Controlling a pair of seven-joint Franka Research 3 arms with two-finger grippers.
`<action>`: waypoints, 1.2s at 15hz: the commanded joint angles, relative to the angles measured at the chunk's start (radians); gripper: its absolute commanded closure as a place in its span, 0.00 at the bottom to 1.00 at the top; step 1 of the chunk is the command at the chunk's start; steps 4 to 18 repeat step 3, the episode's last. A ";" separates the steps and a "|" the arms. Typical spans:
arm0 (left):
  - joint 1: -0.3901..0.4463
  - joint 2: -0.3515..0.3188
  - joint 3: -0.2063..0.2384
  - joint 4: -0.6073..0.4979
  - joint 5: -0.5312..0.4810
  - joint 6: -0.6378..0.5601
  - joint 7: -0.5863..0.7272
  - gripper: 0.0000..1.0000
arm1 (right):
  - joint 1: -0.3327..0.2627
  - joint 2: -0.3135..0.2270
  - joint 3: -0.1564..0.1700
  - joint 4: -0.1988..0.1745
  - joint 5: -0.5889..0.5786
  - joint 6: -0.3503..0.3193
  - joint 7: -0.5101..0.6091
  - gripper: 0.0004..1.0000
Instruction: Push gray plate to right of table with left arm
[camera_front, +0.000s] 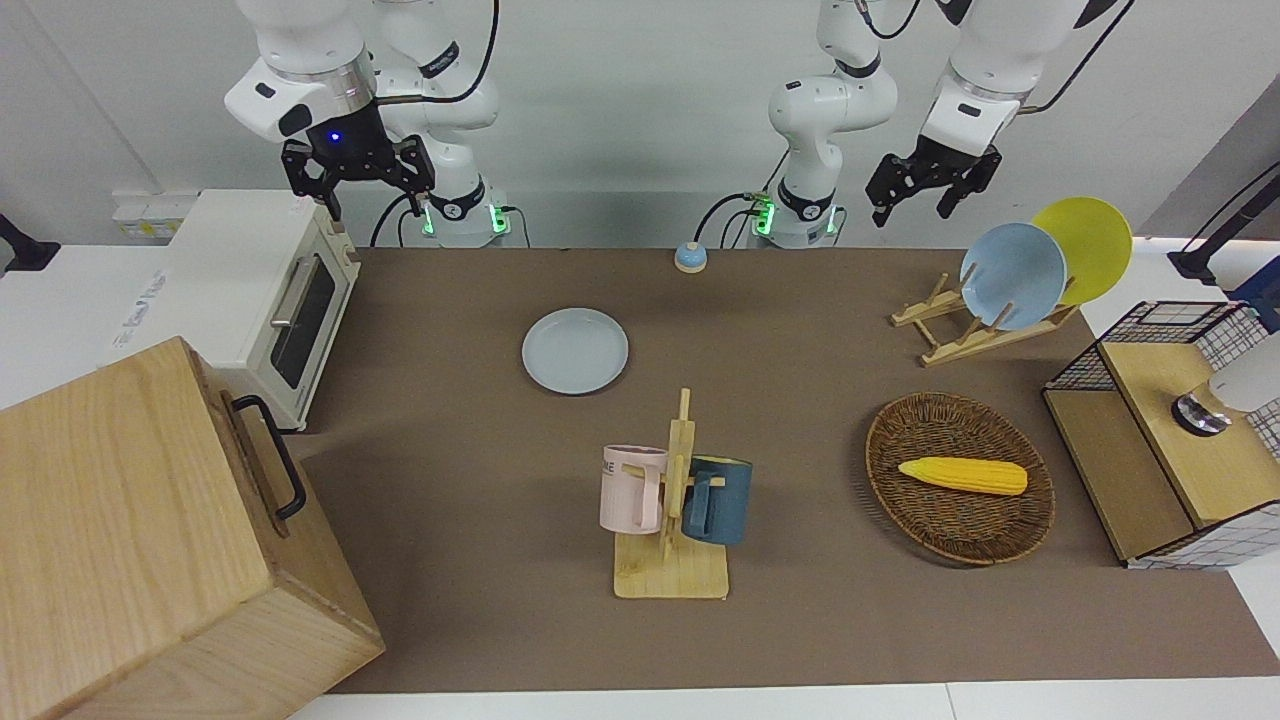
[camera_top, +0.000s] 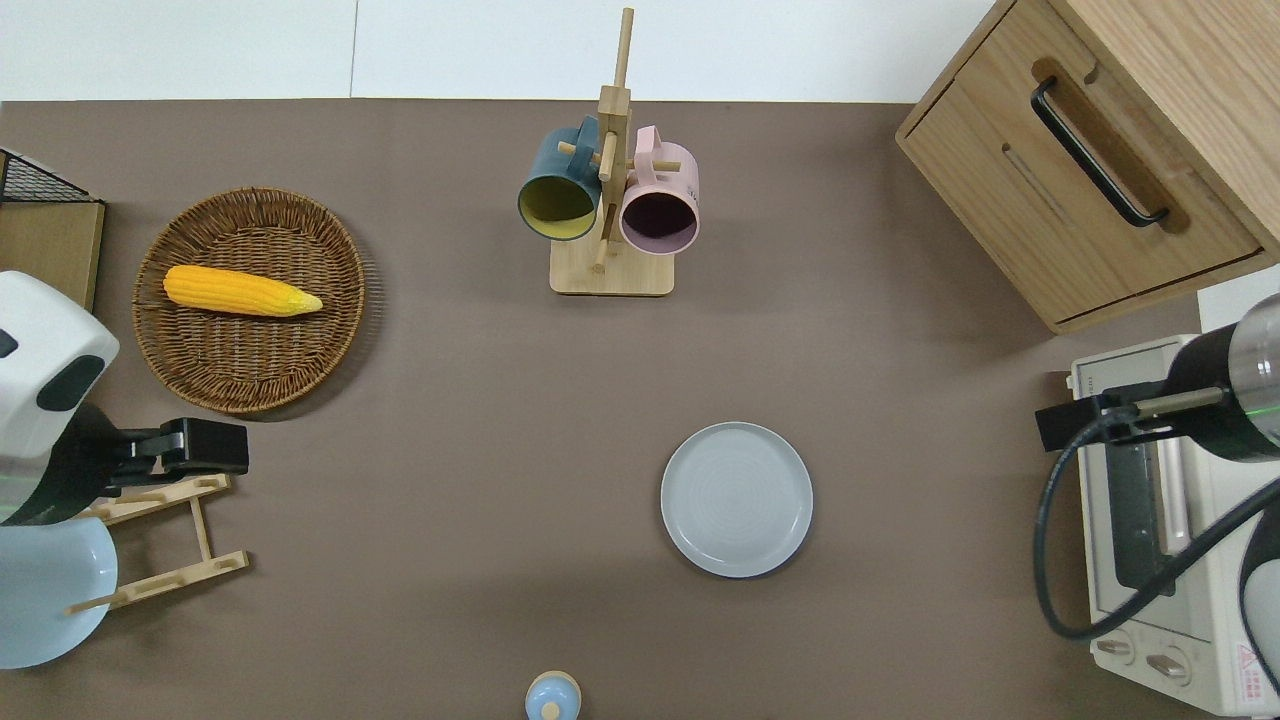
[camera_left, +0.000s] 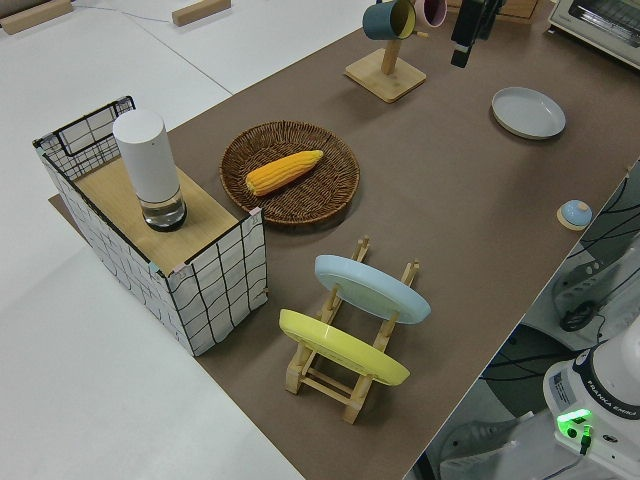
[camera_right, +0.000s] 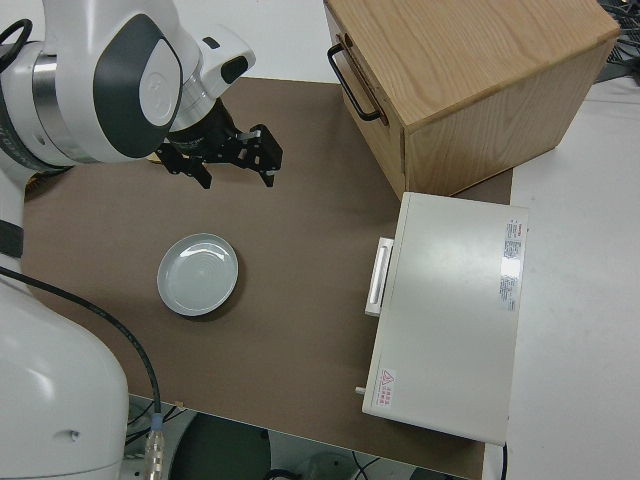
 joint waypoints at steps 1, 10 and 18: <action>0.015 0.016 -0.010 0.025 0.020 -0.018 0.001 0.00 | -0.008 -0.010 0.005 -0.004 -0.001 -0.012 -0.008 0.00; 0.012 0.015 -0.011 0.023 0.020 -0.015 -0.007 0.00 | -0.008 -0.010 0.005 -0.004 0.001 -0.012 -0.008 0.00; 0.012 0.015 -0.011 0.023 0.020 -0.015 -0.007 0.00 | -0.008 -0.010 0.005 -0.004 0.001 -0.012 -0.008 0.00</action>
